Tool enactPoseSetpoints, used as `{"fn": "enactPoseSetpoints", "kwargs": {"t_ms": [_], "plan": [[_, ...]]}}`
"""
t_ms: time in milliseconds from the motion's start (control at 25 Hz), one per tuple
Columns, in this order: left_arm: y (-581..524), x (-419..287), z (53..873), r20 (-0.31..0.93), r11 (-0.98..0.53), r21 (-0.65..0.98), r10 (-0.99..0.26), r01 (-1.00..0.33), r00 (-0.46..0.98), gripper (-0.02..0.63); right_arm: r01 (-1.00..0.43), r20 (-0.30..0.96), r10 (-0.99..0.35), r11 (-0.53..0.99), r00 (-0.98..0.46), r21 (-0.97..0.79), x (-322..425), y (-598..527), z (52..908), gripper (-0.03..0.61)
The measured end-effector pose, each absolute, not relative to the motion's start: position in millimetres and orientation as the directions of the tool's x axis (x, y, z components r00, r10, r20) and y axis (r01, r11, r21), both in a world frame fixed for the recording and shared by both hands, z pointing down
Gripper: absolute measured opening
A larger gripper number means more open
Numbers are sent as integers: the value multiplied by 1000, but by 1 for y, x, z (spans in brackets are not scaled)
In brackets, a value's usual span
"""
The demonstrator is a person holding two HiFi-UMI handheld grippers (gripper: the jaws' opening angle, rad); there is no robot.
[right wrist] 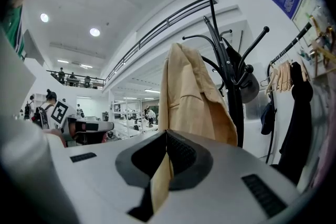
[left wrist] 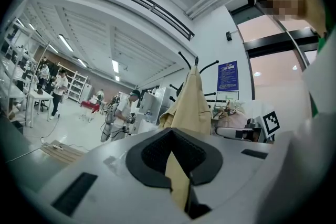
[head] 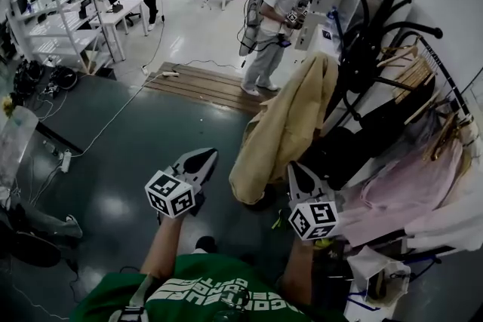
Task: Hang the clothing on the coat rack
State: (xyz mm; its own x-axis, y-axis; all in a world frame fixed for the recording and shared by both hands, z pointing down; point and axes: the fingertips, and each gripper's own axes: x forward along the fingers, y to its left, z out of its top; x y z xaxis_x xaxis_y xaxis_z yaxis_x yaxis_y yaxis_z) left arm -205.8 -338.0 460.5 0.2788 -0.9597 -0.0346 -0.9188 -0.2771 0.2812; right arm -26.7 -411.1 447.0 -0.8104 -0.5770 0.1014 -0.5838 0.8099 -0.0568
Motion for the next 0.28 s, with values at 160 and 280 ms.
{"fn": "enactPoseSetpoints", "kwargs": {"t_ms": [160, 280], "plan": [[-337, -204, 462, -29, -284, 287, -957, -915, 288, 5, -591, 103, -584, 805, -806, -56, -26, -409, 446, 9], [-336, -205, 461, -29, -285, 289, -957, -914, 289, 5, -594, 103, -588, 802, -803, -57, -27, -408, 444, 9]]}}
